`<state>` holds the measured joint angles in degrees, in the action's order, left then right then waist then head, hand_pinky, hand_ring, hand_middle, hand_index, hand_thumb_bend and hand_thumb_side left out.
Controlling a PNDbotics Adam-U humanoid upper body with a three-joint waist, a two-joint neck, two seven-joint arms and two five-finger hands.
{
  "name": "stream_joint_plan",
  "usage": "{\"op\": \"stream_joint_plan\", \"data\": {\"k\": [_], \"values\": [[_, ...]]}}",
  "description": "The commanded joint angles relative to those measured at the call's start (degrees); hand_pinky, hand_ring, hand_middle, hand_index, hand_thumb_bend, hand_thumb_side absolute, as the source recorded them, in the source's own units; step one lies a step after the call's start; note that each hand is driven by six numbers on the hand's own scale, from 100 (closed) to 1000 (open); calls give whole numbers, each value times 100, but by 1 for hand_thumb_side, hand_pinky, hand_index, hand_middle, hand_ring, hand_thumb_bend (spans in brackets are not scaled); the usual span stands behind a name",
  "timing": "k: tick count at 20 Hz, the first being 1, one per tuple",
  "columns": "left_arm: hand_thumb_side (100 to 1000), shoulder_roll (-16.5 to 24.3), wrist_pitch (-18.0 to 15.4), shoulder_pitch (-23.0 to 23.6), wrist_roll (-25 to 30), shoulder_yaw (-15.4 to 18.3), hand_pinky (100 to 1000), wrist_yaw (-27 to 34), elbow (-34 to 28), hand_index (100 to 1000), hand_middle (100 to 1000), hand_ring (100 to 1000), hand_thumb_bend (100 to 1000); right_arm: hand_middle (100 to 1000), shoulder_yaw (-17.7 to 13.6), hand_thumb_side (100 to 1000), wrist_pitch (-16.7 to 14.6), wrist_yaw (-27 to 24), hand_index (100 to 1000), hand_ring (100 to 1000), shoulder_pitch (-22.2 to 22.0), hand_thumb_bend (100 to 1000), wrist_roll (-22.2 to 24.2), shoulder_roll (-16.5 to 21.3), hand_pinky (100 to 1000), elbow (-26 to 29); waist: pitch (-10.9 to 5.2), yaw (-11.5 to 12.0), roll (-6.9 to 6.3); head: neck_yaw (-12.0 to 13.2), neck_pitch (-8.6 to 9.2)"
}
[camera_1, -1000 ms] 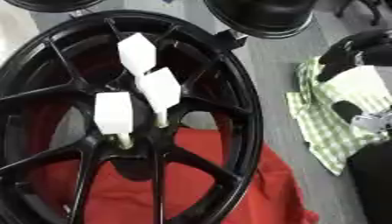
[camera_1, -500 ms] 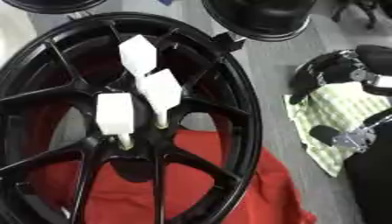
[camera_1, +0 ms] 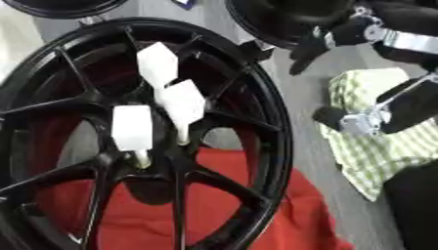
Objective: Pull the pin out of the wheel hub.
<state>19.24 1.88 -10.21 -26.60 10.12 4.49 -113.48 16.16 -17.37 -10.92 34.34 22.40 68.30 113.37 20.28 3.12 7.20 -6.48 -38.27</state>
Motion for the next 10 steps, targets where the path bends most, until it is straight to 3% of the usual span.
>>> {"op": "stream_joint_plan", "data": {"k": [1,10], "values": [[790,143,-11,-83,38,-1,773,36,-112,668,656,575,100,681,118,266,347,-202,778,829,342,316,329,-180,865,-215,-150,56,-18,-95,98],[788,168,-26,-160,47,7,774,79,-112,668,656,575,100,714,361,305,967,-264,821,851,910,347,1222,-706,873,-848,-179,204,34,-200,127]]}}
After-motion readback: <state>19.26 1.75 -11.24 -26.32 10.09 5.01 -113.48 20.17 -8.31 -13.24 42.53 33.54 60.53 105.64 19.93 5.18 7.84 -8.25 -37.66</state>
